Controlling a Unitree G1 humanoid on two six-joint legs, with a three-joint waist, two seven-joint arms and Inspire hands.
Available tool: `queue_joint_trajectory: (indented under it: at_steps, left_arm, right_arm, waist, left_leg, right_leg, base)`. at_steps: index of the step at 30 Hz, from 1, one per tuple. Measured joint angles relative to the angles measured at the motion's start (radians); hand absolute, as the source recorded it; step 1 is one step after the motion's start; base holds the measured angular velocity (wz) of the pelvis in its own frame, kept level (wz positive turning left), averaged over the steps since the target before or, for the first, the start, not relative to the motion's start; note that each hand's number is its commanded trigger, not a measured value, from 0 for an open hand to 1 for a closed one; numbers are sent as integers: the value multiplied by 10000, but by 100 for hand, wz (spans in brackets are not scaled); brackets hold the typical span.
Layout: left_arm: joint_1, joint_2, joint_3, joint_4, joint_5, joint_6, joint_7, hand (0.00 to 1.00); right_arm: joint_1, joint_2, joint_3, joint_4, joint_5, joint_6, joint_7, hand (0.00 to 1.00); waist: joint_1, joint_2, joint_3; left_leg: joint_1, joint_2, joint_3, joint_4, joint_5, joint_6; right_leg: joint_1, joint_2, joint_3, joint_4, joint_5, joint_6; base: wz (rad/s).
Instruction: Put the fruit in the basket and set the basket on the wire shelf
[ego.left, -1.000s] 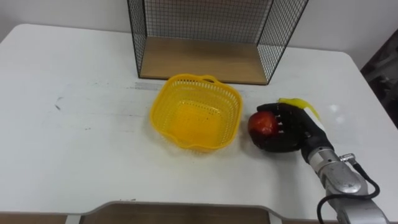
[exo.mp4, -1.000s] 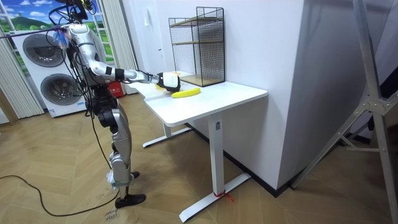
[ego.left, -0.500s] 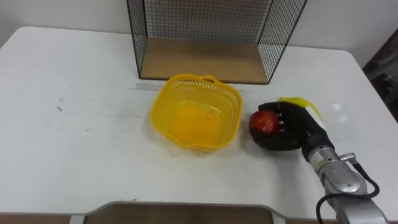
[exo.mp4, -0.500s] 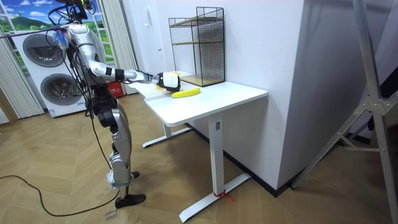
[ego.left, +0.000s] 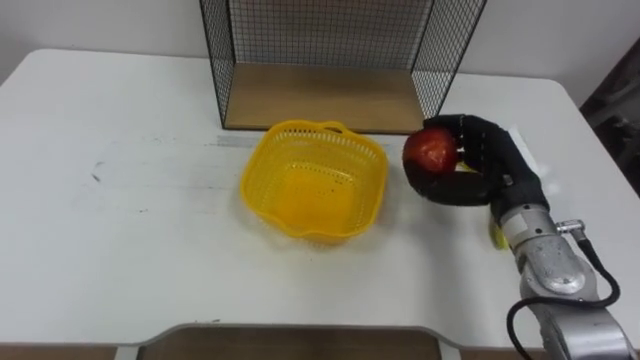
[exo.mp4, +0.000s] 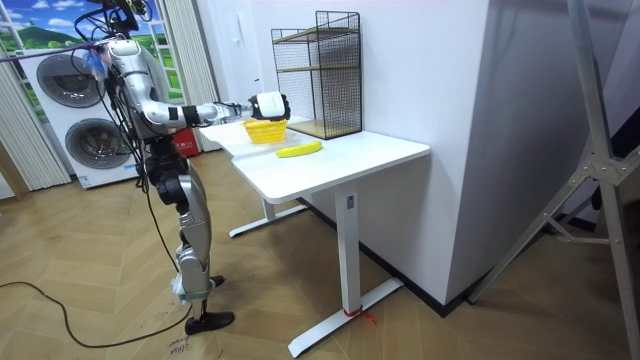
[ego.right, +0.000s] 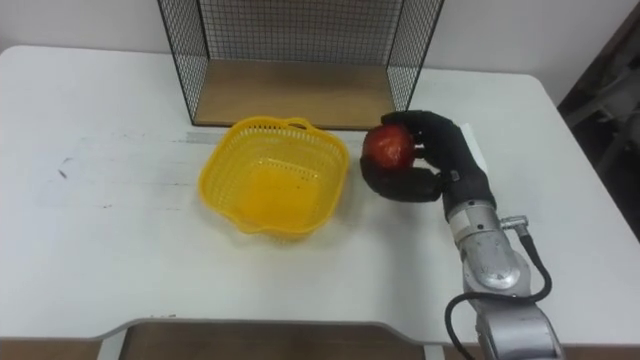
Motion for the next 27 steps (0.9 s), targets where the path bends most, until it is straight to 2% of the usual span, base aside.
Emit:
queue_joint_trajectory:
  at_steps: [4,17,23,27]
  left_arm:
    - [-11,-70,5,-48,99,-3,-4,0]
    - [-210,-121,2,70,221,34,-270,0]
    - [-442,-114,-18,89,136,35,-310,0]
    - [-479,-108,-35,87,146,32,-327,0]
  right_arm:
    - [-11,3,-108,-961,5,-6,-148,100]
    - [-57,4,-135,-1419,-410,23,133,100]
    - [-317,6,84,-1552,-861,40,378,100]
    - [-318,7,230,-2124,-1125,41,528,100]
  waist:
    - [10,28,-10]
    - [81,-28,-27]
    - [72,-99,14]
    - [198,-93,15]
  left_leg:
    - [-48,-2,-7,31,0,0]
    - [-51,-1,-7,42,2,1]
    - [-79,-1,-27,57,1,1]
    - [-93,-1,-14,29,1,0]
  right_leg:
    - [-57,7,-24,-6,0,0]
    - [-51,5,5,-14,0,0]
    - [-61,7,-31,-10,1,-1]
    - [-104,10,-32,-11,1,-1]
  base:
    - [0]
    - [0]
    - [0]
    - [-1]
